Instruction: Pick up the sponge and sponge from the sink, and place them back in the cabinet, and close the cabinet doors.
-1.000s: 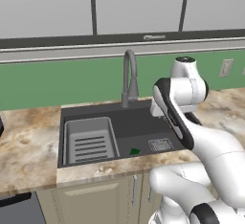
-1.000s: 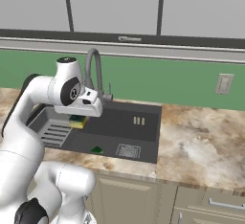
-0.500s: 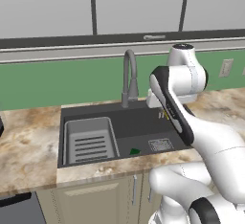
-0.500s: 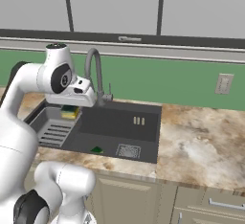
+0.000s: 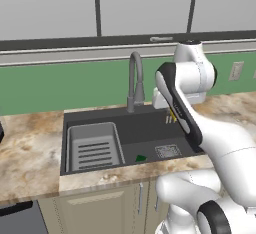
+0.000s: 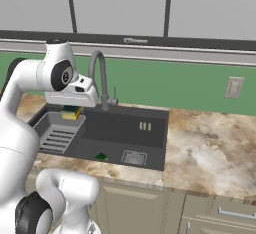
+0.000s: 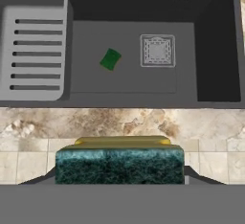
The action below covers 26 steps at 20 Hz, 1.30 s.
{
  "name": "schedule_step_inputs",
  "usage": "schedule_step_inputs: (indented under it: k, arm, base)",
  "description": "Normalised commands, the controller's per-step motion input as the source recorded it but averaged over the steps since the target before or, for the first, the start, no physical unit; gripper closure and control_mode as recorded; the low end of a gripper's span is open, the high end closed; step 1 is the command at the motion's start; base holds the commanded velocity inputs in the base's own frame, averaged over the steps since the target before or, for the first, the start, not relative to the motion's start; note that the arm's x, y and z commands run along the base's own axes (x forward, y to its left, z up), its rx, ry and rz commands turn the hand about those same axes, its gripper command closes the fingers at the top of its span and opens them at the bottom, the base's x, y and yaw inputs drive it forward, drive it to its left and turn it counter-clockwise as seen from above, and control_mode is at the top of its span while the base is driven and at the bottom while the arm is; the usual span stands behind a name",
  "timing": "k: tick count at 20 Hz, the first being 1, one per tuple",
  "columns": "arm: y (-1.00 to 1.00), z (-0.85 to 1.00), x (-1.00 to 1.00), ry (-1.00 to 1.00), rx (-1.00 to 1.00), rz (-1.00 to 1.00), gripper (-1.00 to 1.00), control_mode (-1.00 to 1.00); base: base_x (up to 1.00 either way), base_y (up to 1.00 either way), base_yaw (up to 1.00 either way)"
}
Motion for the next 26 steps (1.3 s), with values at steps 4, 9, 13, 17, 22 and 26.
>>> schedule_step_inputs:
  k: [4, 9, 13, 17, 22, 26]
  arm:
    - [0.00, 0.01, -0.08, 0.00, 0.00, 0.00, 1.00, -1.00]
    - [0.00, 0.09, -0.22, -0.01, 0.00, 0.00, 1.00, -1.00]
    - [0.00, 0.07, -0.26, -0.02, 0.00, 0.00, 1.00, -1.00]
    - [0.00, 0.04, -0.13, -0.01, 0.00, 0.00, 1.00, 1.00]
    - [0.00, 0.00, 0.00, 0.00, 0.00, 0.00, 1.00, 1.00]
    - [0.00, 0.00, 0.00, 0.00, 0.00, 0.00, 1.00, 1.00]
  base:
    - [0.00, 0.00, 0.00]
    - [0.00, 0.00, 0.00]
    - [0.00, 0.00, 0.00]
    - [-0.04, 0.00, 0.00]
    - [-0.23, 0.00, -0.01]
    - [-0.39, 0.00, -0.20]
